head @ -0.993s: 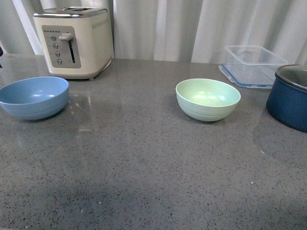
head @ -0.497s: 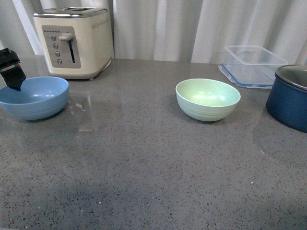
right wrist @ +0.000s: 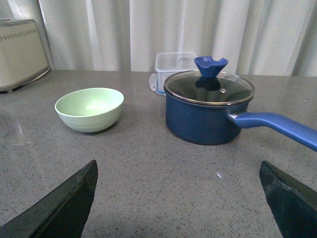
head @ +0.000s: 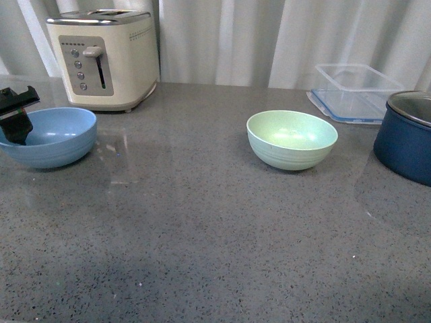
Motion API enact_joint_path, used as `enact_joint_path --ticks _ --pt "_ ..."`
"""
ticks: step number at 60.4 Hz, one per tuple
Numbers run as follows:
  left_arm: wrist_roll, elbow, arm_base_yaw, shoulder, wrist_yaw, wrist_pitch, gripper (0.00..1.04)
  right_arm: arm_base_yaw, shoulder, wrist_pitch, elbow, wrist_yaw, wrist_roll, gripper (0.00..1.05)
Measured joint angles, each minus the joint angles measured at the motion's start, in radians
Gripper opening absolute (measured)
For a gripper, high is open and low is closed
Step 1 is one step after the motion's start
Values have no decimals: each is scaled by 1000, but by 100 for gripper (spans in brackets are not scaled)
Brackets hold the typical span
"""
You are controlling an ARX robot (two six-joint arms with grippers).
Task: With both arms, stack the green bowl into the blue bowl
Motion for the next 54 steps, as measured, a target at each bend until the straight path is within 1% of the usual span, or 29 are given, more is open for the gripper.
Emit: enact_joint_path --ticks 4,6,10,12,19,22,26,33,41,47,54 --pt "-1 0 1 1 0 0 47 0 0 0 0 0 0 95" --pt "-1 0 1 1 0 0 43 0 0 0 0 0 0 95" --pt "-1 0 1 0 2 0 31 0 0 0 0 0 0 95" --pt "-1 0 1 0 3 0 27 0 0 0 0 0 0 95" --pt "-2 -7 0 -15 13 0 7 0 0 0 0 0 0 95" --pt "-8 -11 -3 -25 21 -2 3 0 0 0 0 0 0 95" --pt "-12 -22 -11 -48 37 -3 4 0 0 0 0 0 0 95" --pt "-19 -21 -48 -94 36 -17 4 0 0 0 0 0 0 95" --pt "-24 29 -125 -113 31 -38 4 0 0 0 0 0 0 95" --pt "-26 122 -209 -78 30 -56 4 0 0 0 0 0 0 95" --pt "-28 201 -257 -18 27 -78 4 0 0 0 0 0 0 95"
